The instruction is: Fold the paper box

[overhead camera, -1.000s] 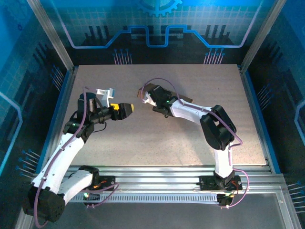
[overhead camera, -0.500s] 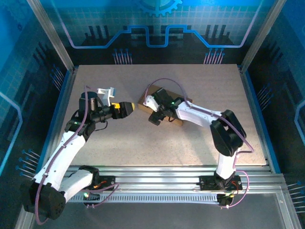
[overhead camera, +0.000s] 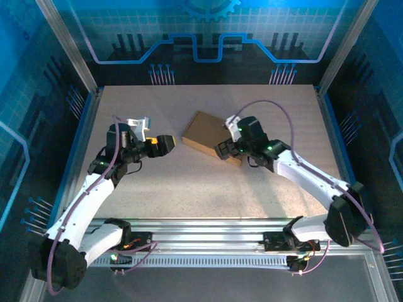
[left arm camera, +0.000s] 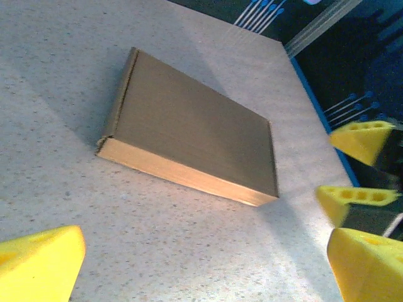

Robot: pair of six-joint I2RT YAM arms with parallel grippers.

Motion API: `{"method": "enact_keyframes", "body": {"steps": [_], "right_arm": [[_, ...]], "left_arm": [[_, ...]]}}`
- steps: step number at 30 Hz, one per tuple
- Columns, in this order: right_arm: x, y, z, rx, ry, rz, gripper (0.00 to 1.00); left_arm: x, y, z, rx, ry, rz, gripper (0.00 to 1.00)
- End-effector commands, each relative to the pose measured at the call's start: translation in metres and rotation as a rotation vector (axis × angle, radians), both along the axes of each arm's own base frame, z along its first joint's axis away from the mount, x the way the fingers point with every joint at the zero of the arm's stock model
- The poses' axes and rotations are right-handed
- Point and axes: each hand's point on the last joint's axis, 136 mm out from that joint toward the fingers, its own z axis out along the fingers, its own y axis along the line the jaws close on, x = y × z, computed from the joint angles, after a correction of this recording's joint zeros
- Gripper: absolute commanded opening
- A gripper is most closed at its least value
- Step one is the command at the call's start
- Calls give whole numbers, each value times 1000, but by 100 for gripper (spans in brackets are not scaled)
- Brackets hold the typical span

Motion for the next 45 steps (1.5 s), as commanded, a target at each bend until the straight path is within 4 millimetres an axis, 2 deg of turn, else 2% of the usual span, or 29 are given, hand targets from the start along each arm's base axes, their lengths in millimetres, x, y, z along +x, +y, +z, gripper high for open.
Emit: {"method": "enact_keyframes", "body": {"steps": [1, 3, 4, 9, 14, 17, 19, 25, 28, 33, 37, 40, 45], "right_arm": [[-1, -33, 8, 41, -37, -164, 100], [-7, -52, 7, 6, -60, -209, 100], [-12, -59, 0, -12, -57, -219, 100], [-25, -82, -10, -32, -90, -270, 100], [-30, -92, -21, -12, -91, -295, 100], [-29, -93, -24, -15, -88, -300, 100], [-28, -97, -24, -37, -95, -313, 100], [-19, -117, -22, -91, -140, -361, 100], [-12, -126, -21, -81, -153, -382, 100], [5, -162, -20, -77, -229, -499, 100], [19, -182, -29, -55, -264, -541, 100], [30, -191, -35, -83, -281, -561, 100], [42, -196, -40, -58, -330, -564, 100]], "left_arm": [[12, 20, -2, 99, -46, 71, 99], [17, 34, -6, 175, -42, 120, 99], [20, 43, -10, 208, -34, 157, 99], [36, 93, -27, 317, -53, 335, 99], [57, 118, -60, 386, -45, 395, 99], [71, 121, -85, 423, -53, 390, 99], [76, 124, -93, 447, -71, 398, 99], [79, 114, -97, 460, -251, 338, 99], [80, 111, -112, 459, -238, 322, 99], [84, 114, -116, 465, -282, 339, 99], [87, 113, -130, 438, -287, 318, 99], [87, 111, -133, 439, -292, 306, 99], [87, 117, -137, 436, -284, 337, 99]]}}
